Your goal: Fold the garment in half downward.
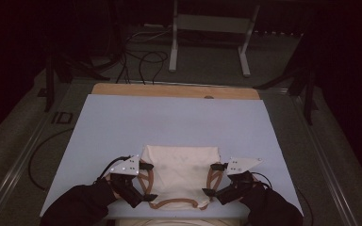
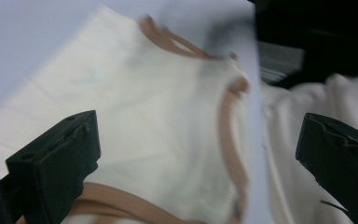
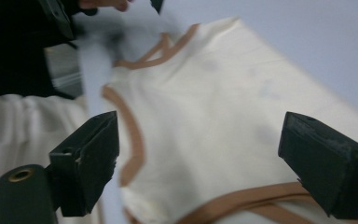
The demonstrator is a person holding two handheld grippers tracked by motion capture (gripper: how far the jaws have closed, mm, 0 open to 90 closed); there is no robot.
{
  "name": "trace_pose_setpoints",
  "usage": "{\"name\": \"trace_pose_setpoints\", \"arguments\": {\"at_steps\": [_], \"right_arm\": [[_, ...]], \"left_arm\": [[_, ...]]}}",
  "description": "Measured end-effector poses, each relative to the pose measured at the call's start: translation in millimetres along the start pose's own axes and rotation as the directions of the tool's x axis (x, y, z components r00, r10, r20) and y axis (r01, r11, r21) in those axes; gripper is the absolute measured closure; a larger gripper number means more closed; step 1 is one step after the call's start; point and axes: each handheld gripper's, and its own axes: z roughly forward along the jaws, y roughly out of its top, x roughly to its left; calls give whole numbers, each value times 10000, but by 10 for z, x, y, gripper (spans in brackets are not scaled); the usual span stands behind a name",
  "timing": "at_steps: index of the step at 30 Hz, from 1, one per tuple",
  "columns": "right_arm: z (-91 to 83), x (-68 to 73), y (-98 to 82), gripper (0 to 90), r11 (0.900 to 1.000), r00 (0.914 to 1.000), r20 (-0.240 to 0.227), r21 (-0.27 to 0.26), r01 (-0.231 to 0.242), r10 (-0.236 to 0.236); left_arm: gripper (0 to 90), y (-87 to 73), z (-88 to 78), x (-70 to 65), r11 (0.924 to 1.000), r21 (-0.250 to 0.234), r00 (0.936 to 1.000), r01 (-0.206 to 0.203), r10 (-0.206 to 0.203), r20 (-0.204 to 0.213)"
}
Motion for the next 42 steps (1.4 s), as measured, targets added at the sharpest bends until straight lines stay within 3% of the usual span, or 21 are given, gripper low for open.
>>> {"name": "trace_pose_setpoints", "arguments": {"at_steps": [3, 8, 15, 24, 26, 27, 29, 36, 38, 42], "right_arm": [[-43, -66, 25, 117, 9996, 9997, 216, -240, -144, 149], [-62, -139, 61, 117, 9987, 9980, 542, -420, -295, 318], [-48, -269, 142, 113, 9968, 9925, 1194, -781, -157, 250], [5, -453, 248, 107, 9958, 9836, 1781, -905, -125, 285], [10, -511, 274, 106, 9944, 9807, 1914, -1034, -216, 412], [12, -546, 285, 106, 9935, 9792, 1980, -1111, -232, 450], [23, -613, 297, 106, 9933, 9780, 2018, -1119, -303, 526], [68, -813, 265, 103, 9904, 9708, 2158, -1116, -816, 1043], [95, -879, 233, 103, 9889, 9723, 1989, -1072, -1030, 1229], [186, -986, 155, 139, 9893, 9687, 2046, -685, -1288, 1403]], "left_arm": [[5, 34, -35, 64, 9997, -220, 9986, 86, -97, -513], [5, 87, -70, 160, 9999, -133, 9934, -18, 3, -1145], [7, 135, -87, 299, 9999, -160, 9876, -32, 6, -1569], [9, 151, -66, 543, 9977, -399, 9720, 556, -632, -2263], [9, 154, -53, 596, 9968, -409, 9661, 685, -765, -2467], [9, 154, -48, 616, 9966, -399, 9661, 726, -802, -2452], [9, 155, -35, 673, 9959, -285, 9601, 856, -901, -2649], [14, 134, -5, 868, 9906, -309, 9605, 1329, -1365, -2427], [61, 114, 10, 925, 9878, -265, 9543, 1535, -1551, -2555], [129, 66, 32, 1008, 9851, -82, 9520, 1717, -1681, -2557]]}}
